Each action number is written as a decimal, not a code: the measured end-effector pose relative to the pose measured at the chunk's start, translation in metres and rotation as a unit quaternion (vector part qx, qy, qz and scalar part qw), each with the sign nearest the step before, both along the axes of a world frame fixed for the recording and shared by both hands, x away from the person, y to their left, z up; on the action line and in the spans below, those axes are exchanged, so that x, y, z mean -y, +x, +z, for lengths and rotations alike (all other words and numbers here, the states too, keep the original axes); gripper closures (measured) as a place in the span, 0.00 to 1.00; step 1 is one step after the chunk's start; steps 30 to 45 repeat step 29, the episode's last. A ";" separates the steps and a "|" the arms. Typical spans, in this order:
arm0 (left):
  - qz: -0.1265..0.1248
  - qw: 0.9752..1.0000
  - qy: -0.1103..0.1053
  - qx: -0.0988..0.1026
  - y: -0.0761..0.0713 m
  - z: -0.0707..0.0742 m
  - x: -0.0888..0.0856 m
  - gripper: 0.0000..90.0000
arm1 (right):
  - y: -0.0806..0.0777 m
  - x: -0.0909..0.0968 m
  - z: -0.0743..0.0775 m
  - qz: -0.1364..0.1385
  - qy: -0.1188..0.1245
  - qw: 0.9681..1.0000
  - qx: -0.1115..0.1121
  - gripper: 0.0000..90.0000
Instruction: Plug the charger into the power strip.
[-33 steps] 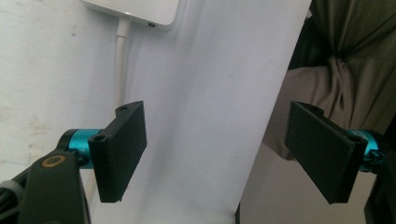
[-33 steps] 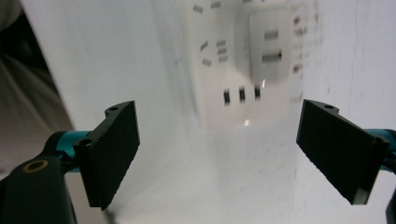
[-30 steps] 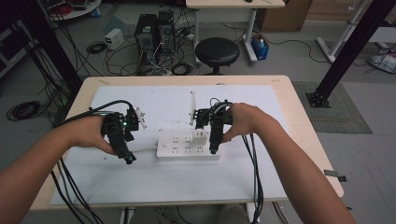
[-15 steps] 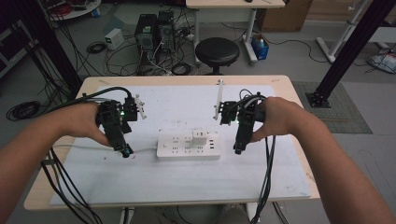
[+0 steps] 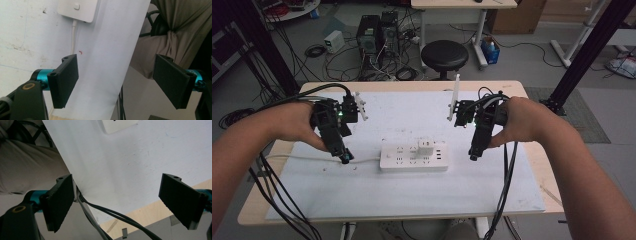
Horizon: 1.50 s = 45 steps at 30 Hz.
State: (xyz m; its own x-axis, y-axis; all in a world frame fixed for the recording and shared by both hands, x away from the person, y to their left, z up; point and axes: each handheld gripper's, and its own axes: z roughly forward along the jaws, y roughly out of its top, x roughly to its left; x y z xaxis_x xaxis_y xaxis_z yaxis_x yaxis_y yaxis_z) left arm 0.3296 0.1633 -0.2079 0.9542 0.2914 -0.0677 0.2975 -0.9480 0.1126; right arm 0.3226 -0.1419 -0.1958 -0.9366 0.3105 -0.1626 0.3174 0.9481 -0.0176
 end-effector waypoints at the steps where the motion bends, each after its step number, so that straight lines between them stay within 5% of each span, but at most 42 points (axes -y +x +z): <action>1: 0.000 1.000 0.001 -0.002 0.000 0.000 0.000 0.24 | 0.000 0.000 0.000 0.003 -0.001 1.000 -0.001 0.14; 45: -0.014 1.000 0.005 0.008 -0.004 0.001 0.009 0.24 | -0.003 0.001 -0.005 0.002 0.010 1.000 -0.005 0.14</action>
